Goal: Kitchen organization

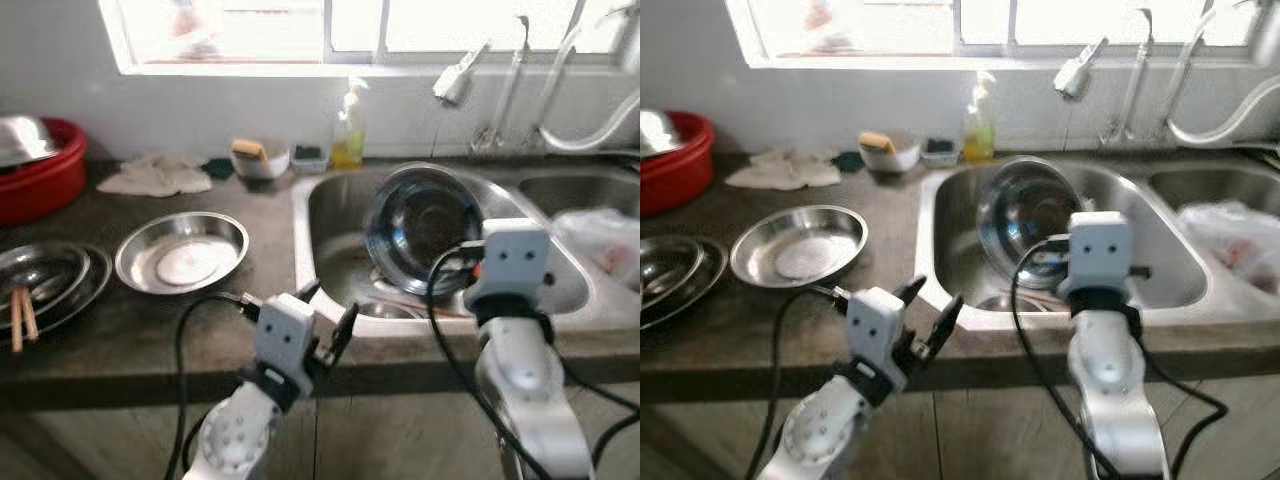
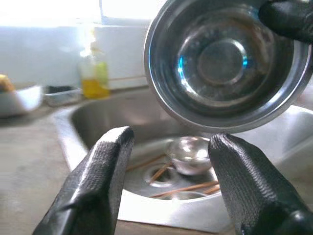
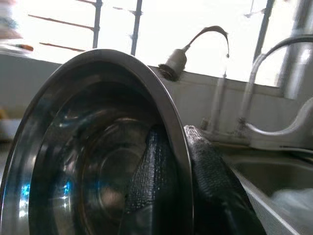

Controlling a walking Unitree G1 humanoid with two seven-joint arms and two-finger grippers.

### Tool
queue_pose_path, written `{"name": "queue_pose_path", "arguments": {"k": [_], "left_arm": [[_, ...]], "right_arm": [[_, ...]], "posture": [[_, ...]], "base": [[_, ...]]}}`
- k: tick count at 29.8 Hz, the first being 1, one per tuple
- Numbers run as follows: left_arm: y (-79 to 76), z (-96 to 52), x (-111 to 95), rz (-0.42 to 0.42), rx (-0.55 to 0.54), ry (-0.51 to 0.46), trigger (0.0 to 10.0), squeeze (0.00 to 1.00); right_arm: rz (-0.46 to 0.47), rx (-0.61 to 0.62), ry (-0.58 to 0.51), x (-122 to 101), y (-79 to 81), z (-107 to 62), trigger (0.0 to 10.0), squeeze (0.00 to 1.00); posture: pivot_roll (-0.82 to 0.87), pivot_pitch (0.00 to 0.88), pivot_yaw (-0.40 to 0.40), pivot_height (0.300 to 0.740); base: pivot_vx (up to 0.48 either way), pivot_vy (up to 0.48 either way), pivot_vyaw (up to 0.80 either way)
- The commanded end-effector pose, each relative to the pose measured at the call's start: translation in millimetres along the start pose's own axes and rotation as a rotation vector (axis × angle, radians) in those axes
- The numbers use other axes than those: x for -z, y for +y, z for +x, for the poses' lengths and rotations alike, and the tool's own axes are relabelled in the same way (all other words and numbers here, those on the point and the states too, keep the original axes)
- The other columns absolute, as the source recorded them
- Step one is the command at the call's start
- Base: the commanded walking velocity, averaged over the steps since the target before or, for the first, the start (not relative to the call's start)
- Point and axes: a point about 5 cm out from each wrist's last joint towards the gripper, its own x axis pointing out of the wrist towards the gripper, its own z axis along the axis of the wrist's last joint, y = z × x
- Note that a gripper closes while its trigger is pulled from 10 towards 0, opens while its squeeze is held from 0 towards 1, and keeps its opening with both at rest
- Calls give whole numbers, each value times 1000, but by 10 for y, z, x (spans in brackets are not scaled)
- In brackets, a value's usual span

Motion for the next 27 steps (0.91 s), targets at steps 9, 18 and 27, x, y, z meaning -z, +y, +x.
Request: {"name": "queue_pose_path", "arguments": {"k": [9, 18, 27], "left_arm": [[55, -21, 25, 17, -36, 16, 10000, 0], [42, -25, 24, 41, -27, 12, 10000, 0], [54, -13, 24, 57, -28, 11, 10000, 0]], "right_arm": [[20, -32, -2, -12, 70, -12, 10000, 0], [21, -36, -1, -9, 78, -5, 10000, 0], [21, -32, -4, -12, 69, 18, 10000, 0]], "posture": [[26, 0, -43, 740], [28, 0, -45, 740], [29, 0, -40, 740]], "base": [[0, 0, 0], [0, -200, 0], [0, -475, 0]]}}
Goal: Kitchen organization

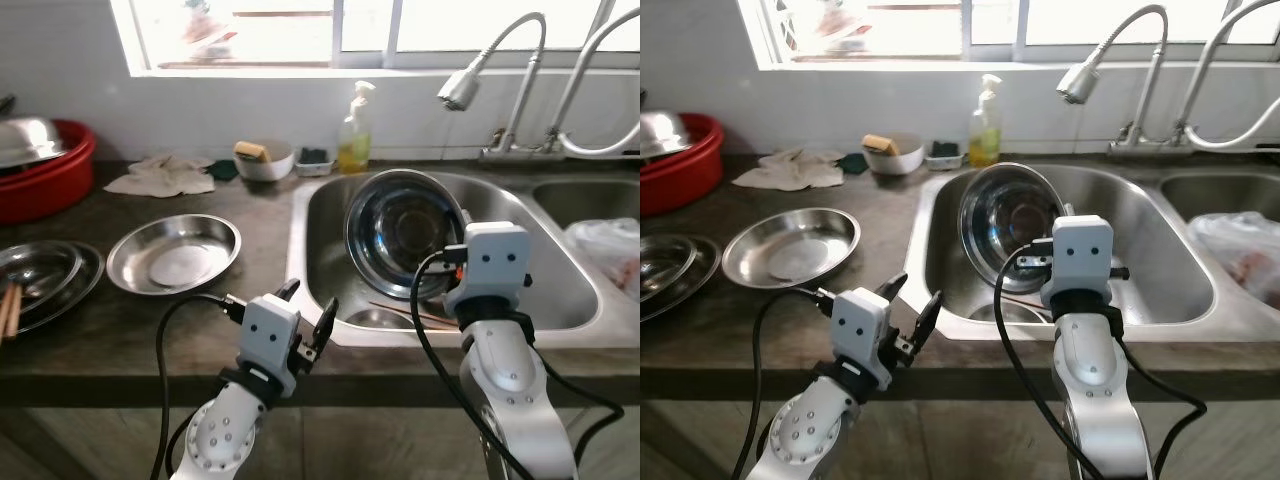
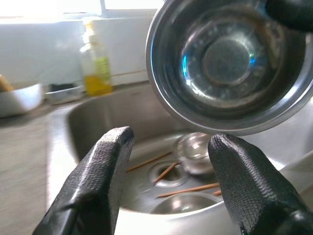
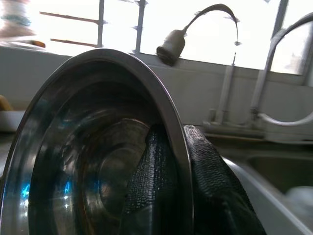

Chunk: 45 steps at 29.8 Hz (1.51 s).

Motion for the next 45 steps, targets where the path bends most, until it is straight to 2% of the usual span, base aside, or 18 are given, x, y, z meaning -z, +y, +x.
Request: {"name": "queue_pose_path", "arguments": {"k": [1, 9, 15, 21, 26, 27, 32, 33, 35, 40, 42, 45], "left_arm": [[23, 1, -5, 18, -5, -1, 10000, 0], [32, 5, -3, 25, -10, -3, 10000, 0], [62, 9, 0, 15, -38, -1, 10000, 0], [83, 4, 16, 4, -49, 11, 10000, 0], [55, -9, 30, -3, -50, 19, 10000, 0], [55, -9, 30, -3, -50, 19, 10000, 0], [38, -26, 26, -9, -48, 24, 10000, 0], [38, -26, 26, -9, -48, 24, 10000, 0], [25, -37, 18, -12, -47, 25, 10000, 0], [1, -84, 10, -17, -48, 34, 10000, 0], [-8, -113, 13, -18, -51, 42, 10000, 0], [-18, -141, 9, -22, -52, 51, 10000, 0]], "right_arm": [[8, -4, -26, -54, 13, 27, 10000, 0], [2, 1, -44, -100, -25, 83, 10000, 0], [-7, -2, -48, -131, -73, 181, 10000, 0], [-37, -32, -7, -117, -94, 326, 10000, 0], [-53, -73, 29, -146, -87, 590, 10000, 0], [-53, -73, 29, -146, -87, 590, 10000, 0], [-55, -114, 145, -60, -53, 864, 10000, 0], [-55, -114, 145, -60, -53, 864, 10000, 0], [-49, -134, 228, 37, -23, 987, 10000, 0], [-61, -141, 335, 182, -10, 1111, 10000, 0], [-79, -130, 402, 298, -44, 1143, 10000, 0], [-57, -94, 501, 465, -111, 1135, 10000, 0]], "posture": [[29, 0, -40, 740], [28, 0, -41, 740], [29, 0, -42, 740], [30, 0, -45, 740], [32, 6, -51, 740], [32, 6, -51, 740], [38, 24, -56, 740], [38, 24, -56, 740], [40, 34, -62, 740], [50, 63, -68, 740], [53, 72, -68, 740], [59, 88, -72, 740]], "base": [[0, -480, 0], [121, -423, 0], [357, -86, 0], [0, 0, 0], [0, 0, 0], [0, 0, 0], [0, 0, 0], [0, 0, 0], [0, 0, 0], [0, 0, 0], [0, 0, 0], [0, 0, 0]]}}
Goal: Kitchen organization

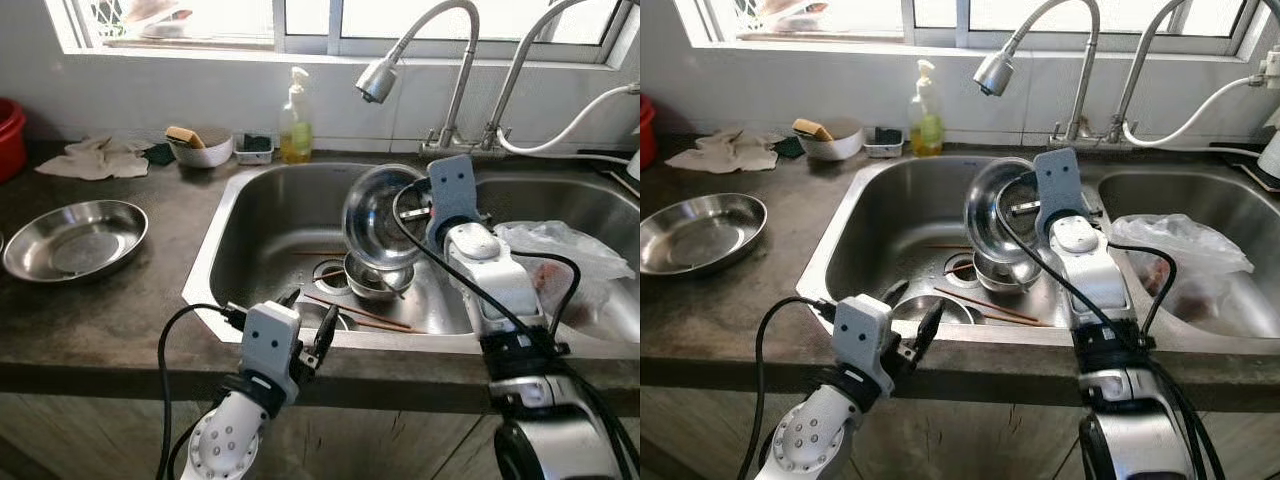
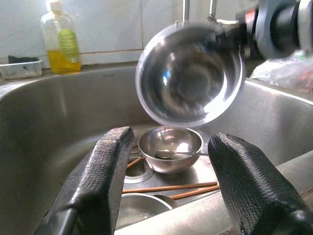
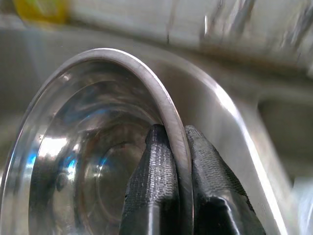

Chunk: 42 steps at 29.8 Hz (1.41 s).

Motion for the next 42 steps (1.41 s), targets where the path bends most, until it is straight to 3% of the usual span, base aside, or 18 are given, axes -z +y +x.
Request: {"name": "queue_pose_path", "arguments": {"k": [1, 10, 11, 12, 13, 22, 23, 24, 27, 29, 32, 37, 42], "left_arm": [[-13, -12, -40, 7, -2, -3, 10000, 0], [-33, -80, -37, -1, 5, 20, 10000, 0], [-34, -81, -38, -2, 7, 21, 10000, 0], [-34, -81, -38, -2, 7, 21, 10000, 0], [-35, -82, -38, -2, 7, 21, 10000, 0], [-24, -46, -32, 0, 10, 24, 10000, 0], [-20, -40, -31, 2, 9, 23, 10000, 0], [-14, -29, -26, 7, 8, 22, 10000, 0], [-5, -6, -35, 9, 4, 11, 10000, 0], [-4, 5, -32, 11, 4, 9, 10000, 0], [16, 38, -49, 16, 2, -4, 10000, 0], [42, 67, -56, 21, 2, -14, 10000, 0], [50, 94, -56, 23, 12, -26, 10000, 0]], "right_arm": [[15, 34, 42, 41, -95, 23, 10000, 0], [34, 44, 126, 230, -118, 43, 10000, 0], [34, 47, 129, 243, -118, 39, 10000, 749], [34, 47, 129, 243, -118, 39, 10000, 749], [35, 47, 129, 247, -117, 36, 10000, 1000], [84, 46, 67, 161, -95, 15, 10000, 1000], [88, 43, 29, 115, -86, -2, 10000, 765], [94, 53, -44, 33, -83, -49, 10000, 0], [100, 65, -194, -130, -76, -203, 10000, 0], [103, 69, -233, -167, -75, -248, 10000, 0], [85, 32, -378, -330, -30, -468, 10000, 0], [76, 24, -473, -389, -25, -660, 10000, 0], [72, -2, -500, -241, 9, -878, 10000, 0]], "posture": [[59, 92, -71, 740], [58, 117, -64, 740], [59, 117, -60, 740], [59, 117, -60, 740], [58, 118, -60, 740], [60, 98, -60, 740], [62, 93, -61, 740], [61, 83, -61, 740], [56, 68, -57, 740], [56, 62, -58, 740], [50, 45, -57, 740], [41, 25, -52, 740], [30, 0, -43, 740]], "base": [[0, 0, 0], [0, 0, 0], [0, 0, 0], [0, 0, 0], [0, 0, 0], [0, 0, 0], [0, 0, 0], [0, 0, 0], [0, 0, 0], [0, 0, 0], [0, 0, 0], [0, 0, 0], [0, 0, 0]]}}
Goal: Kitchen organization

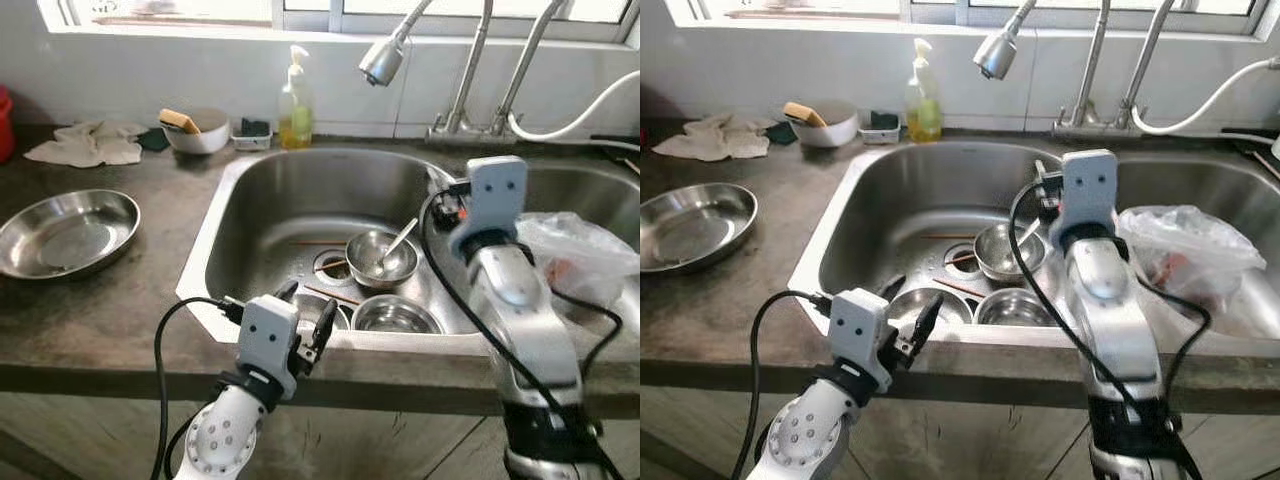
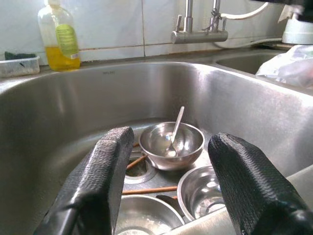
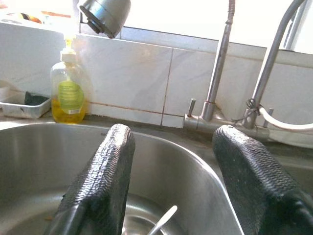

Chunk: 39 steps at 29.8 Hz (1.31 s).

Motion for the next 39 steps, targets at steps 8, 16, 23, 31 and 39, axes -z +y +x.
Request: {"name": "queue_pose_path", "arguments": {"k": [8, 16, 23, 31, 39], "left_arm": [[8, 32, 21, -10, 23, -15, 10000, 0], [6, 43, 40, -14, 28, -14, 10000, 0], [17, 66, 46, -9, 24, -12, 10000, 0], [8, 50, 44, -9, 21, -17, 10000, 0], [17, 65, 41, -8, 19, -13, 10000, 0]], "right_arm": [[-21, -114, 8, 242, 109, -587, 10000, 0], [35, -72, 29, 253, 131, -659, 10000, 0], [49, -77, -5, 207, 211, -607, 10000, 0], [68, -75, 0, 193, 252, -567, 10000, 0], [81, -64, 8, 192, 252, -546, 10000, 0]], "posture": [[22, 0, -36, 740], [11, 0, -24, 740], [23, 0, -34, 740], [26, 0, -39, 740], [27, 0, -41, 740]], "base": [[0, 0, 0], [0, 0, 0], [0, 286, 380], [0, 293, 800], [0, 0, 800]]}}
